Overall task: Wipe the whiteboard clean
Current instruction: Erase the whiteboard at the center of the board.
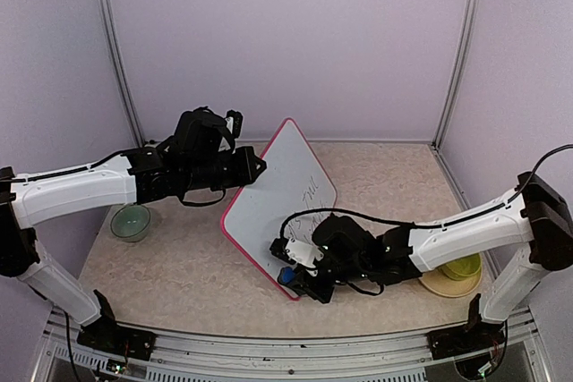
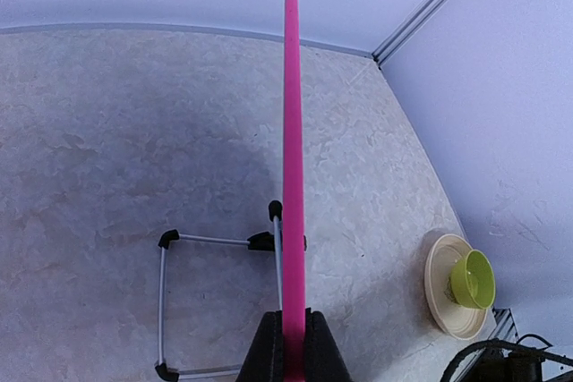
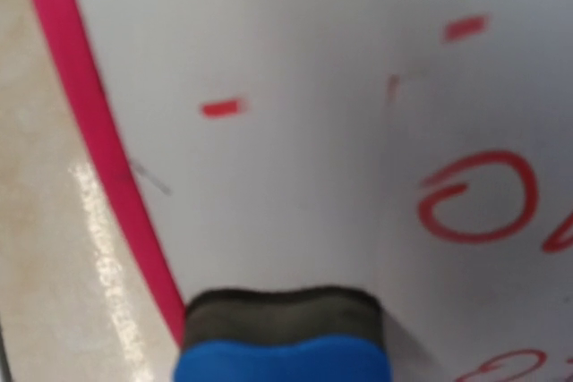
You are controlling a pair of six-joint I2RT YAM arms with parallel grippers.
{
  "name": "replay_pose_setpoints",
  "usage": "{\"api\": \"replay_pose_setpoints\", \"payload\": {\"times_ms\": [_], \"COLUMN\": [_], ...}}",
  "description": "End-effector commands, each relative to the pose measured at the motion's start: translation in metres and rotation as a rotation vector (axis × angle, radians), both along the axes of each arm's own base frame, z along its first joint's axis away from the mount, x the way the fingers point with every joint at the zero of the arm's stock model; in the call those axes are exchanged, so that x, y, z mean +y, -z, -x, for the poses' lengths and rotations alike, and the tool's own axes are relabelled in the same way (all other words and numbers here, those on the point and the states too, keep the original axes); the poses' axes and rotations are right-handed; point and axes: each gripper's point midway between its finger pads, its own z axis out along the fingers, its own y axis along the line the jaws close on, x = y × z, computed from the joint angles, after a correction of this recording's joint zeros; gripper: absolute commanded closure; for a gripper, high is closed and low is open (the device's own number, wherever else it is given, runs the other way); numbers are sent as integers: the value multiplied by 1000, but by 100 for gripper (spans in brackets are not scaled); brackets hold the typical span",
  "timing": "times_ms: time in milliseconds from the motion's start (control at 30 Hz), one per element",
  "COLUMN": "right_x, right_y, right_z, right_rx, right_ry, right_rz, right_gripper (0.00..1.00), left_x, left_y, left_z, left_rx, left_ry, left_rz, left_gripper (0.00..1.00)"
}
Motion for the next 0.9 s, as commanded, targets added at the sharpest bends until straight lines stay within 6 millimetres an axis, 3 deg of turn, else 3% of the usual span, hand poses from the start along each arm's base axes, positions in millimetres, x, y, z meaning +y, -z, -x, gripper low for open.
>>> {"api": "replay_pose_setpoints", "payload": {"times_ms": [0,433,867], "right_x": [24,40,52], "right_y": [-28,-81,-118], "right_z": [-23,-29,-14], "right_rx": [-100,-177,-188], "right_ry": [73,61,-37], "right_rz": [-44,-137,-248], "right_gripper": [100,100,100], "left_x": [-8,-8,-7], "left_y": [20,30,33], "left_z": [16,18,17], "left_rx": [77,88,91], "left_ry": [16,15,12], "left_rz": [4,1,-2], "left_gripper": [100,100,100]}}
